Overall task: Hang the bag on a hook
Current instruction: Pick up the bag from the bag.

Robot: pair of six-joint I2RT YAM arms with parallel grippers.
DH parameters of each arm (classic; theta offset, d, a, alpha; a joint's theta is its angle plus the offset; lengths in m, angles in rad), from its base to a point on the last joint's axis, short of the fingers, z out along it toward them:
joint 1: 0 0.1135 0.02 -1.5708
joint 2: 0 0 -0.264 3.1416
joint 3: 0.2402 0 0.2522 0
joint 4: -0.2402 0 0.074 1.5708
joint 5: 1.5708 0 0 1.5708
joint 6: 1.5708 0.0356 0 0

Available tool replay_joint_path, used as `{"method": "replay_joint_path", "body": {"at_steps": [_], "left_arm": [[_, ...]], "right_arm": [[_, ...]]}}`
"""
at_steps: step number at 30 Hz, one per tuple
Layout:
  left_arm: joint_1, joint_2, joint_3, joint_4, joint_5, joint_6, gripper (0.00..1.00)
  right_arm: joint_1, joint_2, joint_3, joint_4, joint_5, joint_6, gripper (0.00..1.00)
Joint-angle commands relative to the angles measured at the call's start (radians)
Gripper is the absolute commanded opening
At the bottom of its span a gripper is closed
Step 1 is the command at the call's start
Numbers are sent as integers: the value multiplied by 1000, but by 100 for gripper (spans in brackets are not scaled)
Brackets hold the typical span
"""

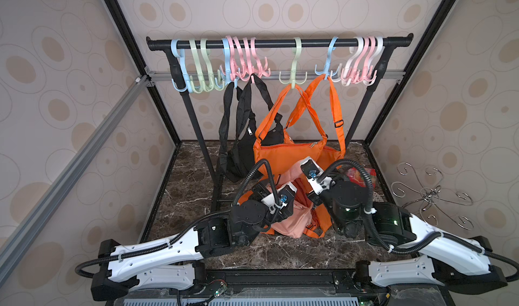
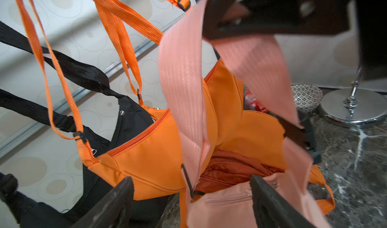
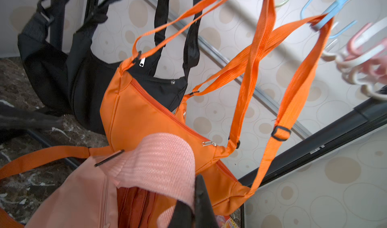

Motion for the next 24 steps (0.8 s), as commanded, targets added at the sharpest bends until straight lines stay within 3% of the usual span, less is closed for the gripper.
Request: {"method": "replay_joint_path", "body": {"at_steps": [1,8,16,24], "left_arm": [[-3,18,69,112,-21,126,87],[15,143,172,147,33,80,86],[9,169,193,165,160,-35,85],[-18,157,140,230,135,-73,86]], "right_arm": [[15,10,72,69,-7,-130,0],[44,21,134,76,-42,-150,0],[44,-4,117,133,-31,-201,0],[44,-8,128,157,-14,-252,0]]}}
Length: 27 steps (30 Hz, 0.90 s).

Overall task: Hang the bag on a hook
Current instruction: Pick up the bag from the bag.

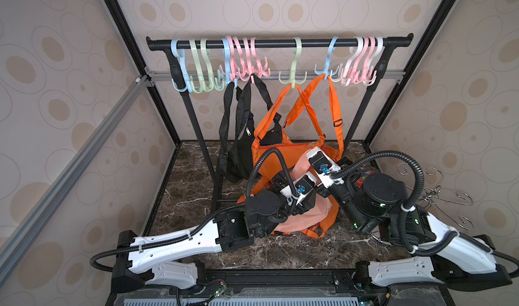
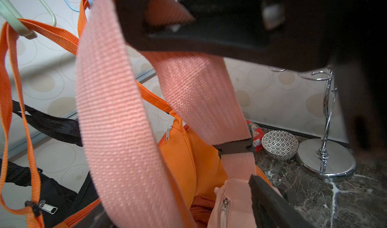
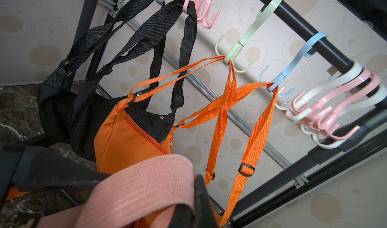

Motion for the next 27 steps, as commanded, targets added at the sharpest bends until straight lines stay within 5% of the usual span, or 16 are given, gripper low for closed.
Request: {"method": "replay_joint_path", "body": {"at_steps": [1,4,7,14,20,27], "left_arm": [[-13,-14,-7,67,-19,-12,86],[-13,-11,6,80,-124,22,78],[-10,-20,0,106,-189,66,48],[8,-33,4,114,-212,91,17],[7,-82,-18,112,-209,91,0],[24,-129,91,-75,-222,83,0]], "right_arm": [[4,-21,17,52,11,-27,0],[5,-36,-3,64,6,-26,0],[6,-42,-1,60,1,-22,0],[6,-35,4,60,-9,-23,0],[-6,-29,7,95,5,-57,0],[-102,40,119,-47,-140,50,0]]}}
